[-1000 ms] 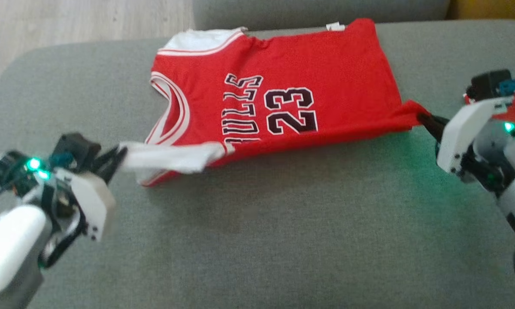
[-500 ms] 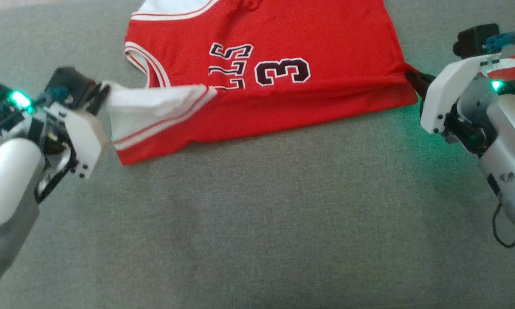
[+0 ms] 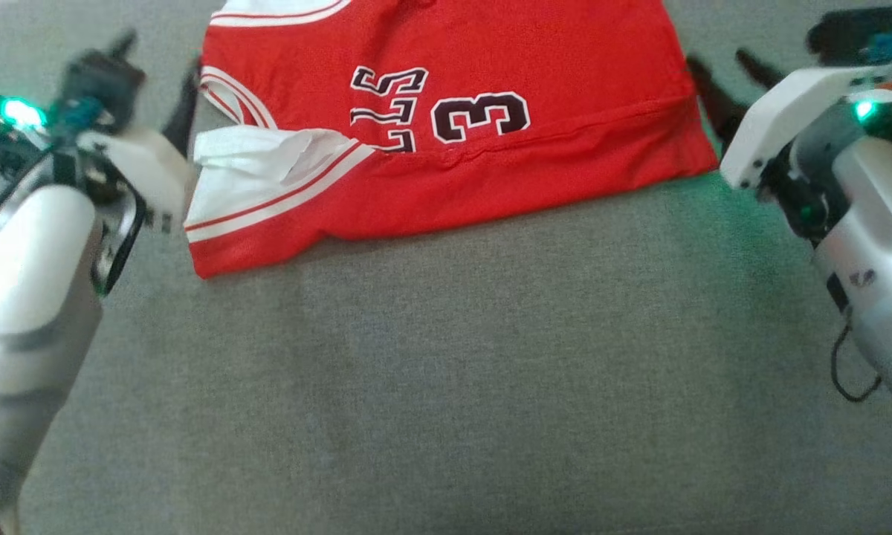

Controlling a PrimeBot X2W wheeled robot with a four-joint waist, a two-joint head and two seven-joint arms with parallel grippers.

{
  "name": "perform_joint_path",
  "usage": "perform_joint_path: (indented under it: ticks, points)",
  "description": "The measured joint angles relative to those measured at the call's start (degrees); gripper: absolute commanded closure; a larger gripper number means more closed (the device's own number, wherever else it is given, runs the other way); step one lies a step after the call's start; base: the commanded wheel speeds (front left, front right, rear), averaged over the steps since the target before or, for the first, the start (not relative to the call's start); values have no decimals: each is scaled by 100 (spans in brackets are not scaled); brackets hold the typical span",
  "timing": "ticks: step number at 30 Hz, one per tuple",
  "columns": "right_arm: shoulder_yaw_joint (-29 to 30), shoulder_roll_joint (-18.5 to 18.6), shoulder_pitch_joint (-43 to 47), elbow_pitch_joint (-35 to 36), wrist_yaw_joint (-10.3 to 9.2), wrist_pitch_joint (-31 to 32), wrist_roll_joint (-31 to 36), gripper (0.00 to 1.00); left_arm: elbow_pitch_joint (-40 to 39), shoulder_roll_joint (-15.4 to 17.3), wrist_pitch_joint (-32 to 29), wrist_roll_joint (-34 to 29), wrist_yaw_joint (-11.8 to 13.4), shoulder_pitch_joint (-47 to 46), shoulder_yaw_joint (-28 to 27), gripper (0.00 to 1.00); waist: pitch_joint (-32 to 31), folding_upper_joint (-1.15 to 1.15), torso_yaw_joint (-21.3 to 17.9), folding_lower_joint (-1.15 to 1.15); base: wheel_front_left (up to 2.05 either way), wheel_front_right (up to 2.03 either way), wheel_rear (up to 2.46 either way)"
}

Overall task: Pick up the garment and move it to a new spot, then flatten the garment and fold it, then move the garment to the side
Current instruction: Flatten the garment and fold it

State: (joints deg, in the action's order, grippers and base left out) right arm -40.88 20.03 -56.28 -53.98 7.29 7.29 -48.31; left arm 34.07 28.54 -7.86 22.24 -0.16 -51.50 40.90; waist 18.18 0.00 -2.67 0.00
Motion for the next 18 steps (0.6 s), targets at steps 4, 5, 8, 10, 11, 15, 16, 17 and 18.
perform_joint_path:
  ticks: [4, 5, 8, 10, 11, 15, 16, 17, 18]
  points:
    - [517, -189, -69, -121, 0, -1222, -170, 0, -1, -478, 1241, 393, 581, -66, -635, 0, -191, 0, 44, 0, 0, 0, 0]
    - [598, -249, -65, -123, 0, -1462, -183, 0, -12, -554, 1433, 463, 644, -52, -722, 0, -243, 0, 58, 0, 0, 0, 0]
    - [742, -398, -36, -96, 0, -2016, -152, 0, -134, -726, 1898, 672, 789, 115, -967, 0, -428, 0, 100, -1, 0, 0, 0]
    - [1049, -499, 49, -16, 0, -2146, -154, 0, -291, -764, 2101, 677, 1013, 328, -1037, 0, -557, 0, 124, -1, 0, 0, 0]
    - [1196, -530, 143, 64, 0, -2160, -122, 0, -408, -791, 2162, 651, 1105, 477, -1118, 0, -625, 0, 136, -1, 0, 0, 0]
    - [2462, -662, 882, 1067, 0, -2171, 669, 0, -1032, -977, 2239, 700, 1459, 1316, -1449, 0, -870, 0, 174, -2, 0, 0, 0]
    - [2777, -744, 1142, 1325, 0, -2186, 920, 0, -1233, -1042, 2240, 699, 1510, 1567, -1532, 0, -921, 0, 185, -2, 0, 0, 0]
    - [3075, -873, 1446, 1577, 0, -2194, 1176, 0, -1428, -1111, 2240, 684, 1556, 1824, -1605, 0, -967, 0, 199, -2, 0, 0, 0]
    - [3295, -1012, 1775, 1806, 0, -2194, 1438, 0, -1611, -1173, 2240, 665, 1574, 2068, -1683, 0, -1008, 0, 216, -2, 0, 0, 0]
